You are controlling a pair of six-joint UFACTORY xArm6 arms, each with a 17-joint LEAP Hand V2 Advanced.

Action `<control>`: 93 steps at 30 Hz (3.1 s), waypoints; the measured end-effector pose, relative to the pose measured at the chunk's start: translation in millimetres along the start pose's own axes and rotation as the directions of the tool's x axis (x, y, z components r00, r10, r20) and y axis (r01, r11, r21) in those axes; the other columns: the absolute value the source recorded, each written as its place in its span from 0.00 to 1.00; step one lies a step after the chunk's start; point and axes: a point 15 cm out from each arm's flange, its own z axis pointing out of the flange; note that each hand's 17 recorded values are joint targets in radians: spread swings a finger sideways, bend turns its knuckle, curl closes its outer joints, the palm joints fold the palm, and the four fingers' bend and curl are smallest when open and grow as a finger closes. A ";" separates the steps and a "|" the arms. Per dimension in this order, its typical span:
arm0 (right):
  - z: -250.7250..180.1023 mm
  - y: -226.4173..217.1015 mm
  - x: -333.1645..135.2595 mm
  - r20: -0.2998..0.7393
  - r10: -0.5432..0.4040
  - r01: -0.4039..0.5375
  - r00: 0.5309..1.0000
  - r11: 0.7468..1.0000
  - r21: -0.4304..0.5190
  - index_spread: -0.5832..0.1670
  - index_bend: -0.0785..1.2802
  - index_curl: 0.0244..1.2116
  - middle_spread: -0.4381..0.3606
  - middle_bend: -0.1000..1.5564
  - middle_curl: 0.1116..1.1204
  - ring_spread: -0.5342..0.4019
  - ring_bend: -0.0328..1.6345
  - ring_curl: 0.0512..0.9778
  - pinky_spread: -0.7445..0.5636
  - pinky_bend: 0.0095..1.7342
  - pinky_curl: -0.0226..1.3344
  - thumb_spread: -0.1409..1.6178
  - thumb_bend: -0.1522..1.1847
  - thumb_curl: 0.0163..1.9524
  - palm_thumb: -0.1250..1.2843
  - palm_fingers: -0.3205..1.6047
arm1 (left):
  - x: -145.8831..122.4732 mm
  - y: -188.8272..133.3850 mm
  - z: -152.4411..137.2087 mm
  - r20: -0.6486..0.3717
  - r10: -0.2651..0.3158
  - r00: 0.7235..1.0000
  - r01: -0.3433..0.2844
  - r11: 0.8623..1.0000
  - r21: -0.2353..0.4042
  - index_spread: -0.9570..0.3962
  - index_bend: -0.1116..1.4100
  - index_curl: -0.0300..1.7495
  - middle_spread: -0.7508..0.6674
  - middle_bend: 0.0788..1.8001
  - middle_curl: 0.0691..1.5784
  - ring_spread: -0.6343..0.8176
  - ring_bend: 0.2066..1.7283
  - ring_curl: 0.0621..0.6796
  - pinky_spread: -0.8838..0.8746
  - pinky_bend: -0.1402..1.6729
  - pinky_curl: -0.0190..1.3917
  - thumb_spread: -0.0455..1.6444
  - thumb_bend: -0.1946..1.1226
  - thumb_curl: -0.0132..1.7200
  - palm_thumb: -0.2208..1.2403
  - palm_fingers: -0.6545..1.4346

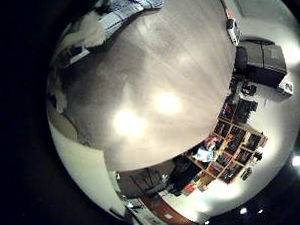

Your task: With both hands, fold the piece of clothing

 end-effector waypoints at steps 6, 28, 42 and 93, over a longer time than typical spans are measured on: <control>-29.5 37.3 15.9 0.007 0.043 -0.043 0.999 0.995 0.086 0.32 0.83 0.76 0.29 0.79 0.78 0.33 0.86 0.66 0.43 0.86 0.38 0.75 0.13 0.28 0.78 0.71 | 5.7 34.9 2.6 -0.017 0.042 0.999 -0.043 0.999 -0.009 0.18 0.44 0.72 0.19 0.58 0.58 0.15 0.79 0.80 0.09 0.53 0.71 0.83 0.14 0.20 0.52 0.75; -122.4 -51.2 37.0 0.085 0.114 -0.131 0.990 0.964 0.230 0.39 0.84 0.78 0.33 0.82 0.76 0.35 0.85 0.70 0.43 0.81 0.47 0.72 0.11 0.33 0.78 0.73 | -12.5 19.2 -28.8 -0.017 -0.009 1.000 0.009 1.000 0.009 0.18 0.39 0.73 0.18 0.56 0.57 0.14 0.75 0.78 0.08 0.50 0.71 0.81 0.14 0.20 0.52 0.80; -74.8 -212.6 10.2 0.122 0.080 -0.098 0.989 0.984 0.147 0.40 0.85 0.78 0.35 0.82 0.75 0.35 0.85 0.72 0.42 0.79 0.53 0.72 0.11 0.34 0.78 0.73 | -74.1 -82.0 7.3 -0.074 -0.136 0.988 0.129 0.987 -0.096 0.17 0.38 0.74 0.17 0.54 0.58 0.14 0.74 0.79 0.07 0.46 0.73 0.81 0.14 0.20 0.53 0.79; 32.0 -151.1 42.2 0.254 0.031 0.011 0.967 0.986 -0.164 0.28 0.18 0.31 0.45 0.32 0.29 0.51 0.47 0.29 0.76 0.37 0.25 0.74 0.10 0.16 0.37 0.24 | -53.1 -14.0 -2.9 -0.184 -0.156 0.970 0.166 0.985 0.039 0.68 0.20 0.35 0.67 0.05 0.20 0.63 0.30 0.35 0.70 0.19 0.45 0.80 0.14 0.19 0.43 0.37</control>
